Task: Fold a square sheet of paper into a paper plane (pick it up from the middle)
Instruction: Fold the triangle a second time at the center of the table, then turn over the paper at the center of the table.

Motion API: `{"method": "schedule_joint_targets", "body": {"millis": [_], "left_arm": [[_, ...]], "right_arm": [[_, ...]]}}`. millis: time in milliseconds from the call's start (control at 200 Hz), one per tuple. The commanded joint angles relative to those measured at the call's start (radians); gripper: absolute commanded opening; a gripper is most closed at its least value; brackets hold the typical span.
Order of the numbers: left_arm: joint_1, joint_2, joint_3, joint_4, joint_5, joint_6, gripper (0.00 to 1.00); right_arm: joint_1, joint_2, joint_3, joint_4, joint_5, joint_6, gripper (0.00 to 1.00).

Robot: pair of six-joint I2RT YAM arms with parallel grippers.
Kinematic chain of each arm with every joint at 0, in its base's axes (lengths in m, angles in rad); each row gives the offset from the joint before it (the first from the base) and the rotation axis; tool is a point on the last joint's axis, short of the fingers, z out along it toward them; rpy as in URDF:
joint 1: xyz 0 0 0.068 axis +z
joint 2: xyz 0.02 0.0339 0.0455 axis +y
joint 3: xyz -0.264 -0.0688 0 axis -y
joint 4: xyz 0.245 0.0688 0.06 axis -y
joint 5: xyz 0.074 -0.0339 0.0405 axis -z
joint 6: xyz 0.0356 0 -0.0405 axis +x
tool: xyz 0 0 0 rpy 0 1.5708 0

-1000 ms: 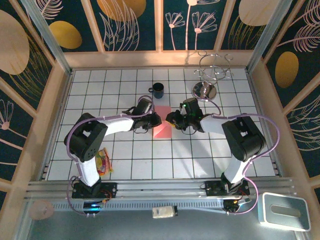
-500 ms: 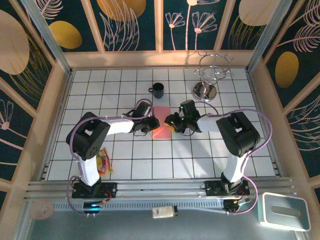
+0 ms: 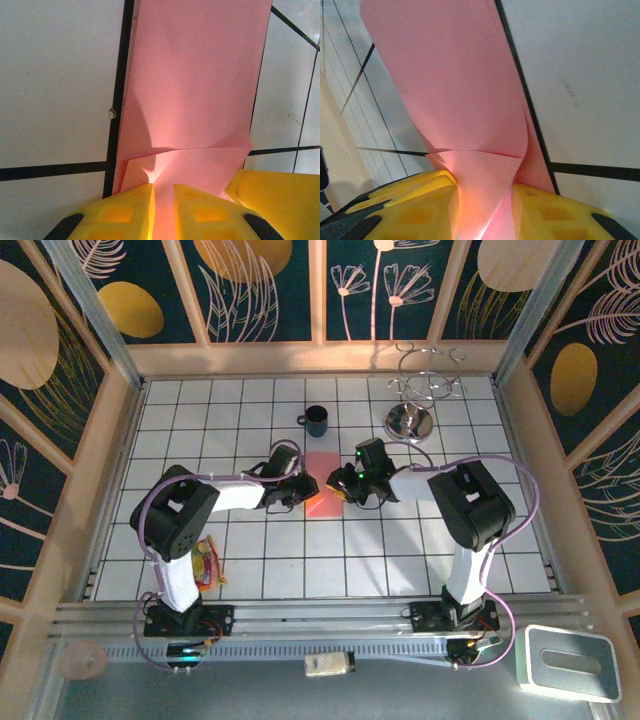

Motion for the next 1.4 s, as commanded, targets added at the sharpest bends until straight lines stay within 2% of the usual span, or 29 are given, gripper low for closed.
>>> {"method": "schedule_joint_targets", "body": {"millis": [0,225,485,671,751,916,1016,1186,1216,1391], "left_arm": [[0.003,0.006,-0.039,-0.056,0.007,-0.020,0.19],[0.003,-0.002,-0.049,-0.053,0.010,-0.022,0.19],[0.011,-0.037,-0.053,-0.033,0.030,-0.010,0.19],[0.023,-0.098,-0.046,-0.016,0.046,0.014,0.24],[0.030,-0.134,-0.044,-0.006,0.055,0.022,0.30],[0.077,-0.241,-0.093,0.028,0.065,0.034,0.45],[0.129,-0.295,-0.156,0.097,0.129,0.003,0.51],[0.192,-0.350,-0.240,0.301,0.306,-0.095,0.62],[0.197,-0.362,-0.255,0.340,0.329,-0.116,0.65],[0.208,-0.425,-0.354,0.639,0.409,-0.243,0.81]], "right_arm": [[0.016,0.031,0.028,-0.044,0.015,0.016,0.33],[0.021,0.020,0.024,0.013,-0.001,0.019,0.24],[0.022,-0.003,-0.027,0.119,-0.023,0.029,0.19],[0.022,-0.007,-0.041,0.147,-0.012,0.010,0.07],[0.021,-0.025,-0.050,0.178,-0.005,-0.003,0.03],[0.008,-0.119,-0.088,0.277,0.003,-0.068,0.02],[0.005,-0.186,-0.106,0.327,-0.021,-0.122,0.02],[0.004,-0.254,-0.121,0.395,-0.100,-0.146,0.02],[-0.026,-0.262,-0.123,0.413,-0.114,-0.141,0.02],[-0.033,-0.282,-0.112,0.487,-0.171,-0.106,0.02]]}}
